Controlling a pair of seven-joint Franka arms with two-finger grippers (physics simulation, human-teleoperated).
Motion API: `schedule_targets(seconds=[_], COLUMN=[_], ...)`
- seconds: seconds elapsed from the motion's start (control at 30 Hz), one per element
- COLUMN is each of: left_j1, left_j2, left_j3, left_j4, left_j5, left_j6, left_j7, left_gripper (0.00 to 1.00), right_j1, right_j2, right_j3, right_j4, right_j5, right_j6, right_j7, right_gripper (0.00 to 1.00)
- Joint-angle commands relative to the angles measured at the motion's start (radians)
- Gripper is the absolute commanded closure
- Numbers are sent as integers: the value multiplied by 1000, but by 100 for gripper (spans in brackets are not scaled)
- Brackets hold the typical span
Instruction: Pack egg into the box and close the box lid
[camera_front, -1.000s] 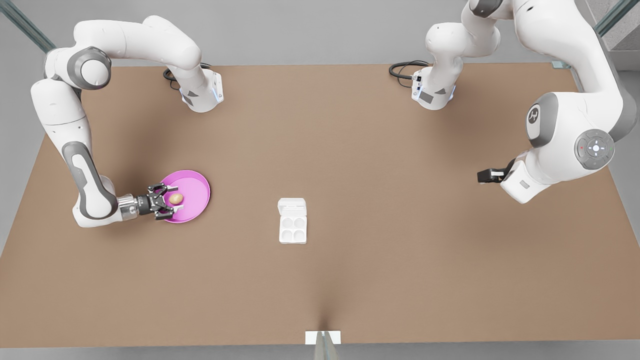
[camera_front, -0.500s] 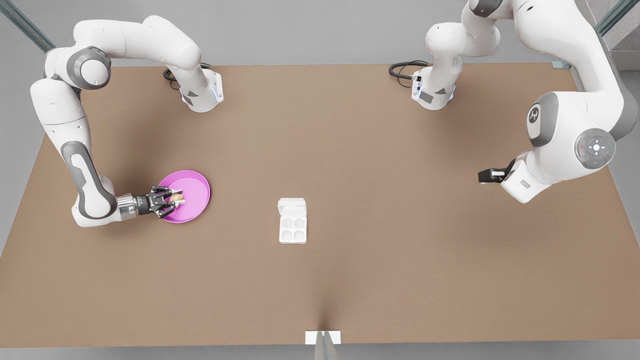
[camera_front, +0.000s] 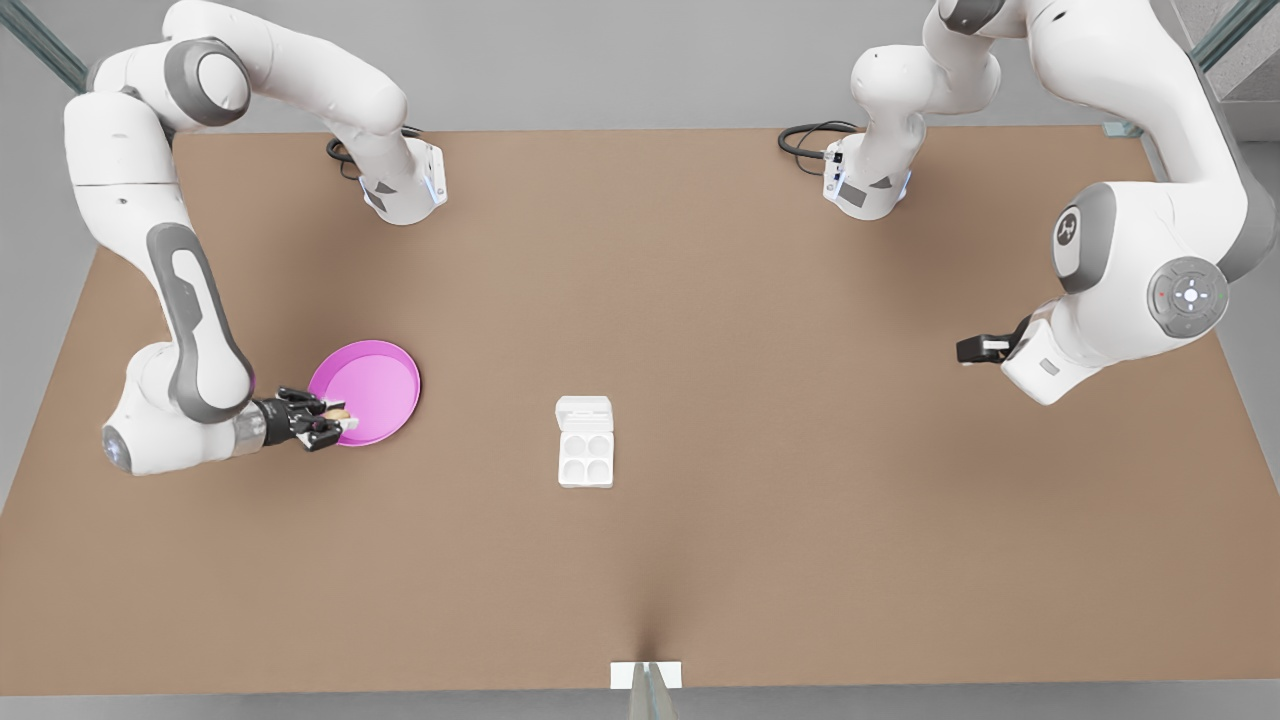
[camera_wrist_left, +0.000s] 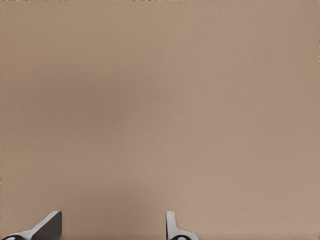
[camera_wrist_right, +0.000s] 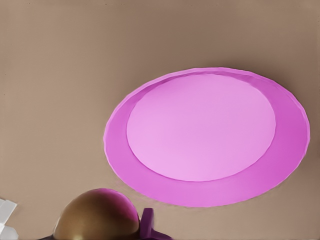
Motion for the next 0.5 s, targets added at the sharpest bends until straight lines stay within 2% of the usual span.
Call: schedule_targets(seconds=[0.0,0.17,0.37,0.43,0.47], left_j1=[0,-2,-5,-5,-5], left_j2=[-1,7,-21,-19,-25], left_j3=[-1,-18,-18,-18,-16], left_j4=[0,2,-9,-21,-37], left_j5=[-6,-15,-15,-15,-15], left_j6=[0,12,14,20,22], left_j7=[0,5,2,2,2], left_gripper=[0,0,0,0,0], right_j1=[21,268,497,515,517], right_j2=[-8,-85,-10,31,48], right_j3=[-3,-6,-3,29,74], right_j4=[3,61,179,222,225], right_j5=[49,-63,-111,-120,-129], right_j6=[34,138,321,390,422], right_j7=[0,53,129,132,132], right_gripper=[79,79,79,79,79])
